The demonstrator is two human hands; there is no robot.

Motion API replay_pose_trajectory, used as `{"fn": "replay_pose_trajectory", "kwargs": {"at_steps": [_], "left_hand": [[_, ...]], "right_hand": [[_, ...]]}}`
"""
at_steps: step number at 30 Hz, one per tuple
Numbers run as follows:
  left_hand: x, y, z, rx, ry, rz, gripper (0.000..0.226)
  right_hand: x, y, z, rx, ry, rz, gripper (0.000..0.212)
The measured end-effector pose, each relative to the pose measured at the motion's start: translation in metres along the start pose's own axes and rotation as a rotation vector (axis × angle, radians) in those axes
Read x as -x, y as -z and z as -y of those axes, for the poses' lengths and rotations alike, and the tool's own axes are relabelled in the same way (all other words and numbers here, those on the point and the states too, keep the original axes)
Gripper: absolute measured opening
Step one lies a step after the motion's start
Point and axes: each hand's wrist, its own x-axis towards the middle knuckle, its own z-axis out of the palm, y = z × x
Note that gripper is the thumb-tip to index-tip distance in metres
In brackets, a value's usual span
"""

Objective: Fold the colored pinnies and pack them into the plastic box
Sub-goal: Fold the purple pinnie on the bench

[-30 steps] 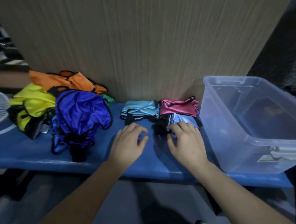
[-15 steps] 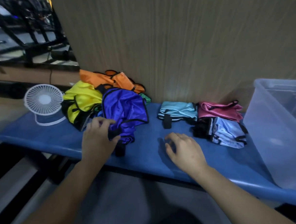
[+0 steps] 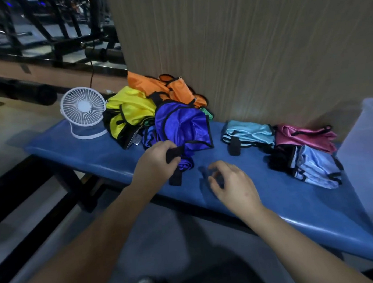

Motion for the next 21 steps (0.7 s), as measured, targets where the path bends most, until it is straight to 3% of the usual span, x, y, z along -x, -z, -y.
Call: {"fn": "replay_pose_trajectory", "kwargs": {"at_steps": [8, 14, 19, 21], "left_hand": [[0.015, -0.005, -0.047, 0.221, -0.052, 0.202, 0.018], [0.025, -0.016, -0.066, 0.388, -0.084, 0.399, 0.036], [0.025, -0.019, -0.065, 0.464, -0.122, 0.355, 0.063], [0.021, -0.015, -0.059, 0.33, -0.18, 0.282, 0.065]], "right_hand": [[-0.002, -0.005, 0.009, -0.165, -0.097, 0.032, 0.049], [-0.001, 0.002, 0.005, -0.417, -0.221, 0.131, 0.041], [-0.001, 0.014, -0.005, -0.805, -0.393, 0.023, 0.03], [0.001, 0.02, -0.007, -0.922, -0.464, -0.008, 0.019]]}}
